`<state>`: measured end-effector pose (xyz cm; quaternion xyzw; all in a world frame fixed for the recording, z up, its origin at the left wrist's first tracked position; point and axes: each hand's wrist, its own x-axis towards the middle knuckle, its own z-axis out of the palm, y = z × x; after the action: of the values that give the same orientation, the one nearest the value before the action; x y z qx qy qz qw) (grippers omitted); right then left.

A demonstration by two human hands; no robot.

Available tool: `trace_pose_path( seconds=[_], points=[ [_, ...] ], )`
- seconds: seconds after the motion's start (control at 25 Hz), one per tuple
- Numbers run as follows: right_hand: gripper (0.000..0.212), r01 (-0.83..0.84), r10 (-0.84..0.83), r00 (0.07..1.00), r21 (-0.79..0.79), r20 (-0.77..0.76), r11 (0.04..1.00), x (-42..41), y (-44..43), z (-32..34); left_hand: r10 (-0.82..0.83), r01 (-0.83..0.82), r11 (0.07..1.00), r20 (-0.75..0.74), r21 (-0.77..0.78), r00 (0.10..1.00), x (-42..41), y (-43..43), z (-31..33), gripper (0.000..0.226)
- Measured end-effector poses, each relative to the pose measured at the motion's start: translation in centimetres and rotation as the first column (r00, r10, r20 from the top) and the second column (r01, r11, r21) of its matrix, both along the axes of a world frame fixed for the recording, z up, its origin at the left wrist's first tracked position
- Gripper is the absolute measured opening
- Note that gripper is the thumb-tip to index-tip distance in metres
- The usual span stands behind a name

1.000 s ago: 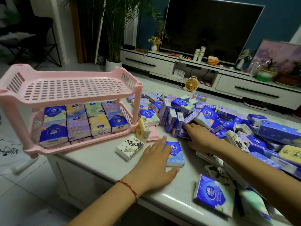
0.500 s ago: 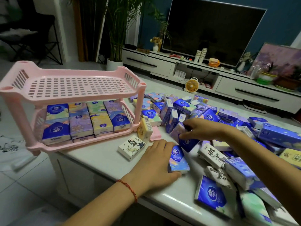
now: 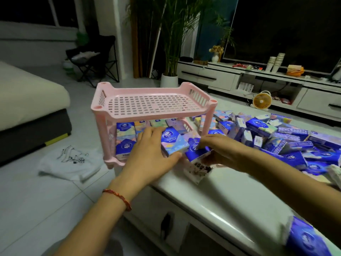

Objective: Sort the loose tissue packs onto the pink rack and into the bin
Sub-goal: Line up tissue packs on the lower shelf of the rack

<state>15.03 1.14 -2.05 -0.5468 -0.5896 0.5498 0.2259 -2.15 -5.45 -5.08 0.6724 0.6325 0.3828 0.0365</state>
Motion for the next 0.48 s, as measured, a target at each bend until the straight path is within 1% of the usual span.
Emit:
trace_pose_path(
  seconds=[0.08, 0.16, 0.28, 0.4, 0.48],
  points=[
    [0.006, -0.005, 0.005, 0.995, 0.002, -0.103, 1.000, -2.8, 0.3, -0.6, 0.086, -0.086, 0.996, 0.009, -0.001, 0.996, -1.7, -0.8, -0.1, 0.071],
    [0.007, 0.018, -0.011, 0.985, 0.038, -0.170, 0.999, -5.0, 0.7, -0.9, 0.145, -0.145, 0.989, 0.017, 0.000, 0.989, -2.8, -1.9, -0.3, 0.070],
    [0.018, 0.073, -0.050, 0.984, 0.127, -0.173, 0.989, -7.3, 2.1, -1.1, 0.180, -0.180, 0.984, -0.010, -0.014, 0.984, -4.1, -3.5, -0.8, 0.068],
    [0.018, 0.075, -0.046, 0.985, 0.175, -0.167, 0.982, -9.8, 3.0, -1.6, 0.180, -0.181, 0.982, -0.023, -0.054, 0.983, -5.1, -4.6, -1.2, 0.068],
    [0.021, 0.057, -0.030, 0.989, 0.193, -0.144, 0.979, -11.8, 3.4, -2.2, 0.179, -0.181, 0.983, -0.036, -0.039, 0.983, -5.3, -5.0, -1.5, 0.069]
  ],
)
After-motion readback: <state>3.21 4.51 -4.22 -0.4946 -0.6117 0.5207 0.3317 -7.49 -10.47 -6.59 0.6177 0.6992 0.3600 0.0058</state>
